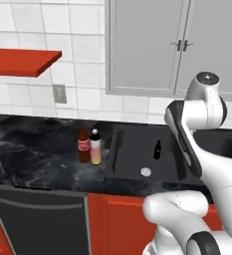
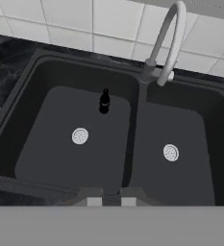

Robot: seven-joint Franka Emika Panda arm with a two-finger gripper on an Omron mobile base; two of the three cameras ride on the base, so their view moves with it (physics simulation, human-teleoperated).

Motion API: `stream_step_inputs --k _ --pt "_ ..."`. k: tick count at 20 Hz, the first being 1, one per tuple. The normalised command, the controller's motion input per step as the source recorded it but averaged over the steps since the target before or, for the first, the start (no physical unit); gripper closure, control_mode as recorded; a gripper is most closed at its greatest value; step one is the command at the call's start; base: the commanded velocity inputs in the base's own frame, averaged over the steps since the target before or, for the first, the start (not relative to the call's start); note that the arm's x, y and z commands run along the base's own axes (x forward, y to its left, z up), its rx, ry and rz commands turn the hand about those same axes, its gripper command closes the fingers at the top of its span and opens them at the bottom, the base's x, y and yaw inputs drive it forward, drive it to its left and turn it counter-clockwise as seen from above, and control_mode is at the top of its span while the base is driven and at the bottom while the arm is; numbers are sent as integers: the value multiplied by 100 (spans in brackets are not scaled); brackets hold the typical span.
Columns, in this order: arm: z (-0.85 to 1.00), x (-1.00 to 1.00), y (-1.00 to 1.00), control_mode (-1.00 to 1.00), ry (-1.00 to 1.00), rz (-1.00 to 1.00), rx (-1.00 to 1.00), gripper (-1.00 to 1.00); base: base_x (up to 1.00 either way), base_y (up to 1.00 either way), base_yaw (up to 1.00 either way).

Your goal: Place the large bottle from the dining counter next to the other large bottle outside the sink, and place the small bottle from the dining counter next to the other small bottle inside the sink.

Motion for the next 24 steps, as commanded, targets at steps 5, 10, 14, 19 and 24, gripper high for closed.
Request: stream_step_inputs --k 5,10,14,19,24 --pt "0 0 0 100 0 0 0 100 46 48 -28" --pt "0 0 0 100 0 0 0 100 36 53 -27" --pt "0 0 0 100 0 0 0 100 15 65 -24" --pt "0 0 0 100 0 0 0 100 32 21 -21" --pt "0 0 0 100 0 0 0 100 38 -22 -11"
